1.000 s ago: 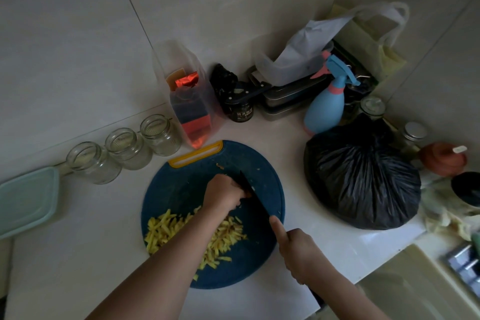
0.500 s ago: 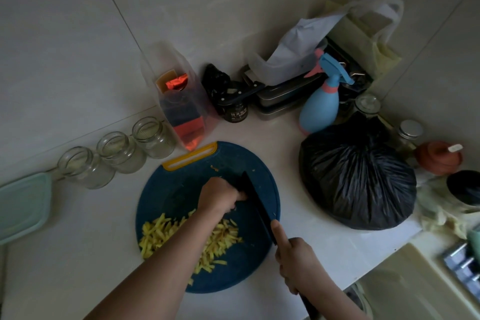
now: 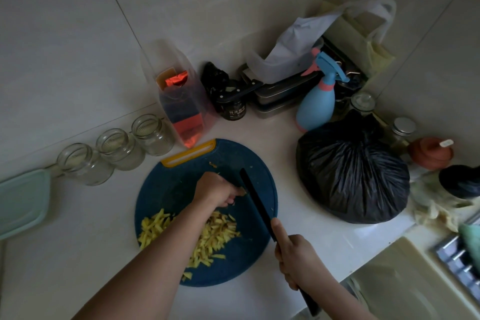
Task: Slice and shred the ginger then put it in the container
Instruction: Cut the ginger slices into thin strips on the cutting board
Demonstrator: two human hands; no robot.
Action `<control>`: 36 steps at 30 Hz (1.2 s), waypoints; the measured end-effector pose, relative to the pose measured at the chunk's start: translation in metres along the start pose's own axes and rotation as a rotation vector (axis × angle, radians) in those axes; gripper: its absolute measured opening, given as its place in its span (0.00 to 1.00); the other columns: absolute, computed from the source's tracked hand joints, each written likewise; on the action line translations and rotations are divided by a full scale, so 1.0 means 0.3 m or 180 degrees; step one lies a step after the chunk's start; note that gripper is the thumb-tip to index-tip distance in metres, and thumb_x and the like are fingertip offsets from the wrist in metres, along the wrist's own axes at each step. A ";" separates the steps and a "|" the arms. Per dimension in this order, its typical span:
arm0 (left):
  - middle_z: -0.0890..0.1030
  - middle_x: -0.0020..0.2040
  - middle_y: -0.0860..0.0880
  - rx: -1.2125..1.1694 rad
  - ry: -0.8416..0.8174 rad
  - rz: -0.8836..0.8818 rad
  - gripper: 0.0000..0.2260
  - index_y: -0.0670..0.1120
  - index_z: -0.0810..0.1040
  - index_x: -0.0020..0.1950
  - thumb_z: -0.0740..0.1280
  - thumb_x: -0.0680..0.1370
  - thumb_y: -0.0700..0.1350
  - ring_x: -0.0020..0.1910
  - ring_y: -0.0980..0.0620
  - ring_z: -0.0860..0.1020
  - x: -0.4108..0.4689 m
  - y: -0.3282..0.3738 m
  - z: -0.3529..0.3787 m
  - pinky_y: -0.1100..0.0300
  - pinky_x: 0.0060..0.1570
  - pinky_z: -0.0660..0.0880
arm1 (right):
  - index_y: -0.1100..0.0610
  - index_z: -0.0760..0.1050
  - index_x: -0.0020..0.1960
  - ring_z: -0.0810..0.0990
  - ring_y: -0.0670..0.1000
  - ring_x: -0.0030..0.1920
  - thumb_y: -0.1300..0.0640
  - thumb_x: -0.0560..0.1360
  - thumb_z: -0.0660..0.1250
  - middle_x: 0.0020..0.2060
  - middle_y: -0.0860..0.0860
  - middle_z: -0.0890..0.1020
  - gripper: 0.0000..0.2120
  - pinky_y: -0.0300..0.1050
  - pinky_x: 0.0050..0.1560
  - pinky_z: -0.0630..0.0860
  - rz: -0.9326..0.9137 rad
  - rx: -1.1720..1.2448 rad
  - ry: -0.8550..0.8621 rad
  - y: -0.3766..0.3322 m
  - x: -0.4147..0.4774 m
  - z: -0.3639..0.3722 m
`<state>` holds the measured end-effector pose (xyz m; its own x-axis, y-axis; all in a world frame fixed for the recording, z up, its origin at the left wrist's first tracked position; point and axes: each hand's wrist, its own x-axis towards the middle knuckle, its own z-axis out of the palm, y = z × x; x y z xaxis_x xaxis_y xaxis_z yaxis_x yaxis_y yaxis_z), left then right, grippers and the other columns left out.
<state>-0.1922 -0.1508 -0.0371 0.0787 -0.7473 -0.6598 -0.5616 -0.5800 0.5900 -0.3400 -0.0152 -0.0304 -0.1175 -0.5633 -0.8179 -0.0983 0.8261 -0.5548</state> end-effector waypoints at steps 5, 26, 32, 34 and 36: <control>0.79 0.29 0.45 0.0056 -0.0029 0.0007 0.08 0.39 0.78 0.34 0.76 0.69 0.39 0.30 0.51 0.78 -0.007 0.007 0.006 0.57 0.38 0.79 | 0.57 0.68 0.31 0.68 0.47 0.19 0.36 0.79 0.56 0.24 0.52 0.70 0.28 0.41 0.26 0.67 -0.0347 -0.0414 0.0071 0.020 0.007 0.017; 0.82 0.30 0.43 0.0472 0.0230 0.0318 0.08 0.41 0.82 0.33 0.67 0.72 0.36 0.33 0.46 0.83 0.043 -0.050 0.015 0.49 0.40 0.81 | 0.58 0.34 0.78 0.73 0.58 0.59 0.62 0.83 0.48 0.63 0.59 0.70 0.30 0.45 0.48 0.60 -0.0674 -0.1592 0.0280 -0.003 0.015 0.059; 0.81 0.31 0.42 0.0103 0.0055 0.0201 0.07 0.43 0.80 0.33 0.76 0.70 0.41 0.29 0.49 0.78 0.012 -0.028 0.016 0.55 0.39 0.80 | 0.59 0.70 0.36 0.72 0.52 0.28 0.32 0.76 0.53 0.30 0.54 0.73 0.31 0.50 0.38 0.73 -0.0348 -0.0568 0.0288 0.000 0.078 0.067; 0.80 0.31 0.42 0.0035 -0.0046 0.0136 0.10 0.41 0.78 0.33 0.77 0.70 0.42 0.28 0.49 0.77 0.002 -0.023 0.004 0.58 0.33 0.79 | 0.57 0.69 0.34 0.70 0.51 0.26 0.32 0.76 0.54 0.28 0.53 0.72 0.30 0.47 0.33 0.72 -0.0375 -0.0634 0.0287 0.002 0.081 0.058; 0.79 0.30 0.44 -0.0011 -0.0091 0.0071 0.12 0.40 0.77 0.34 0.78 0.68 0.44 0.27 0.51 0.78 -0.002 -0.023 -0.008 0.61 0.30 0.78 | 0.56 0.69 0.33 0.69 0.48 0.24 0.34 0.78 0.53 0.26 0.51 0.72 0.28 0.42 0.27 0.69 -0.0447 -0.0613 0.0336 0.007 0.070 0.044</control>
<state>-0.1866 -0.1470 -0.0397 0.0426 -0.7506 -0.6594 -0.5602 -0.5644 0.6063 -0.3295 -0.0251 -0.0507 -0.1908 -0.6791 -0.7088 -0.3062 0.7272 -0.6143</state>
